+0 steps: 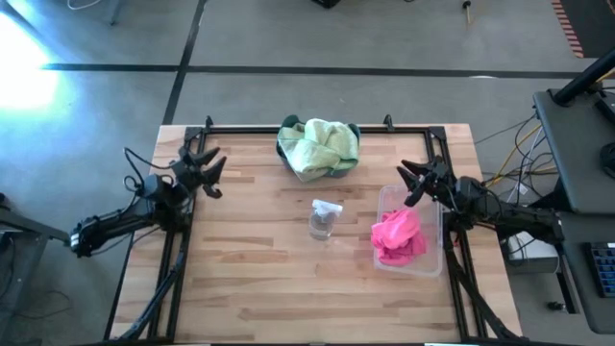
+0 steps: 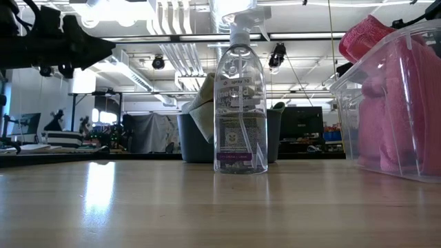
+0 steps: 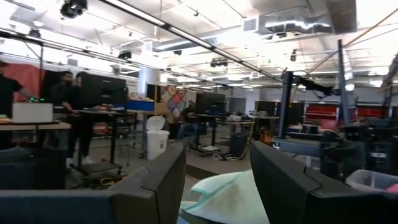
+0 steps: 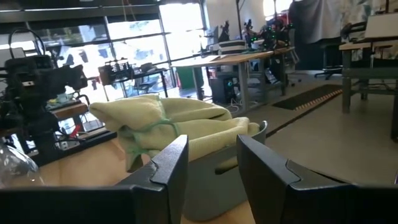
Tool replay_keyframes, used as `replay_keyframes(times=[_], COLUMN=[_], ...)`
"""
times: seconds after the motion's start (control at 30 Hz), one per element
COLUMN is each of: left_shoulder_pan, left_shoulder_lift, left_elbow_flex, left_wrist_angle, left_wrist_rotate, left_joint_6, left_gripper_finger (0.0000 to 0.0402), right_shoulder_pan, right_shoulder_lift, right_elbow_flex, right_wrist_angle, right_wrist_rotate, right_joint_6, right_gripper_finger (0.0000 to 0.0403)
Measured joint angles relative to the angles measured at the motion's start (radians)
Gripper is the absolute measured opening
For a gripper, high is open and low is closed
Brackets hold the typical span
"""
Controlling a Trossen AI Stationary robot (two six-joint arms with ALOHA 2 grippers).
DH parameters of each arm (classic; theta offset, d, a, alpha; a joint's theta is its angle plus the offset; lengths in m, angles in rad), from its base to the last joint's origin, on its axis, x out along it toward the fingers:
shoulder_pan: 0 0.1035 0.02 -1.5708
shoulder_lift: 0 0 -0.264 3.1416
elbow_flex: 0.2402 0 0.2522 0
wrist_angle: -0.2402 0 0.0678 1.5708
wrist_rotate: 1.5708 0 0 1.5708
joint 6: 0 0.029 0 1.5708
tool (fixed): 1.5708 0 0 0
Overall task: Sort microfiber towel by color & place in baskets
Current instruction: Return to Home Position
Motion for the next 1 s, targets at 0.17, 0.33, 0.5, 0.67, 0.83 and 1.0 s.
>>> replay_keyframes(times=[0.17, 0.33, 0.5, 0.67, 0.83, 1.0], left_shoulder_pan=[0.014, 0.014, 0.014, 0.014, 0.014, 0.014], left_shoulder_lift=[0.0, 0.0, 0.0, 0.0, 0.0, 0.0], left_elbow_flex=[0.0, 0.0, 0.0, 0.0, 0.0, 0.0], left_wrist_angle=[0.0, 0.0, 0.0, 0.0, 0.0, 0.0], left_wrist_rotate=[0.0, 0.0, 0.0, 0.0, 0.0, 0.0], left_joint_6=[0.0, 0.0, 0.0, 0.0, 0.0, 0.0], left_gripper_finger=[0.0164, 0.0164, 0.0164, 0.0164, 0.0164, 0.0164], right_shoulder_pan=[0.001, 0.001, 0.001, 0.001, 0.001, 0.001], right_shoulder_lift=[0.0, 0.001, 0.002, 0.002, 0.002, 0.002], right_elbow_flex=[0.0, 0.0, 0.0, 0.0, 0.0, 0.0], right_wrist_angle=[0.0, 0.0, 0.0, 0.0, 0.0, 0.0], right_wrist_rotate=[0.0, 0.0, 0.0, 0.0, 0.0, 0.0], right_joint_6=[0.0, 0.0, 0.0, 0.0, 0.0, 0.0], right_gripper_finger=[0.0129, 0.0136, 0.014, 0.014, 0.0133, 0.0127])
